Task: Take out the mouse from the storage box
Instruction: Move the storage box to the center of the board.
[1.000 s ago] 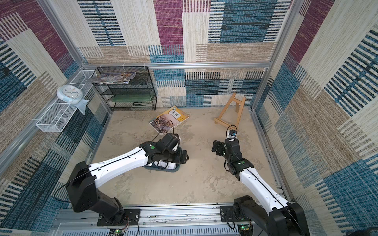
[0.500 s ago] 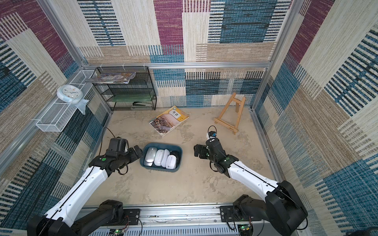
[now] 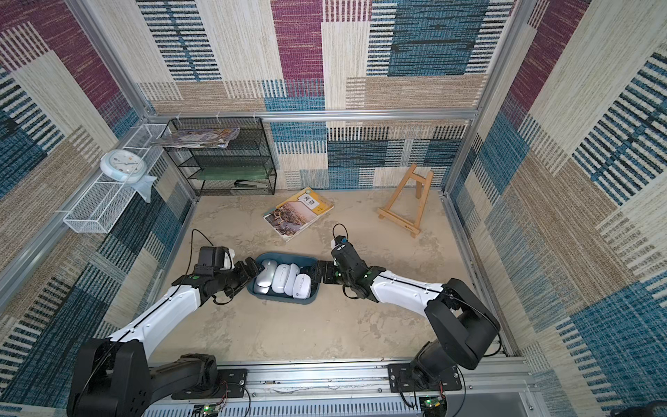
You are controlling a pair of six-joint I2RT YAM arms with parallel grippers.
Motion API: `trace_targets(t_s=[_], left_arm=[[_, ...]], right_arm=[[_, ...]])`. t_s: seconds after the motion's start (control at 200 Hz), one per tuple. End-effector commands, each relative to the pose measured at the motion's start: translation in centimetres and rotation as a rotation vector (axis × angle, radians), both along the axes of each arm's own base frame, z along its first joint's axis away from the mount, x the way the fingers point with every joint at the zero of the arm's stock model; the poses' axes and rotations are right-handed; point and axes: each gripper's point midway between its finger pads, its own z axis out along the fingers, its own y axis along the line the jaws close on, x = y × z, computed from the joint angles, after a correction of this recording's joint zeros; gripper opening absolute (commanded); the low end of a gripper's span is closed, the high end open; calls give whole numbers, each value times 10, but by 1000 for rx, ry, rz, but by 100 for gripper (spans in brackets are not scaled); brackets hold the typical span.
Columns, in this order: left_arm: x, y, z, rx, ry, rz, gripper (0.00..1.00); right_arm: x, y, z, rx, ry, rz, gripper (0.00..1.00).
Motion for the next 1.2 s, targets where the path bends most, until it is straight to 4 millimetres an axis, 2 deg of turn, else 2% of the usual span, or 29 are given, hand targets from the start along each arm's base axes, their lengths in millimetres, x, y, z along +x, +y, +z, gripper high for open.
trace_targets(t_s=[0.0,0.155,0.401,0.651,0.776,0.851,1.007,1.192], left_arm=[[7,-9,7,-42,-40,-33,93],[4,-22,7,-48,-37,-64,92],[-2,-49,4,-29,-35,-99,91],[1,-86,11,-36,-62,-158,90],[0,-84,8,-10,-49,-168,90],[-1,-78,5,24,-45,-162,91],[-1,-69,-4,45,-17,-147,91],[4,-82,-6,-3,3,-167,88]], right_arm=[[-3,23,4,68,17,56,93],[-3,33,-3,71,47,75,91],[7,26,-9,-37,56,42,91],[26,-13,-17,-166,75,-86,92],[29,-38,-22,-165,98,-141,92],[27,-45,-23,-145,98,-144,93],[17,-41,-15,-83,87,-95,92],[6,-31,-12,-17,82,-31,92]])
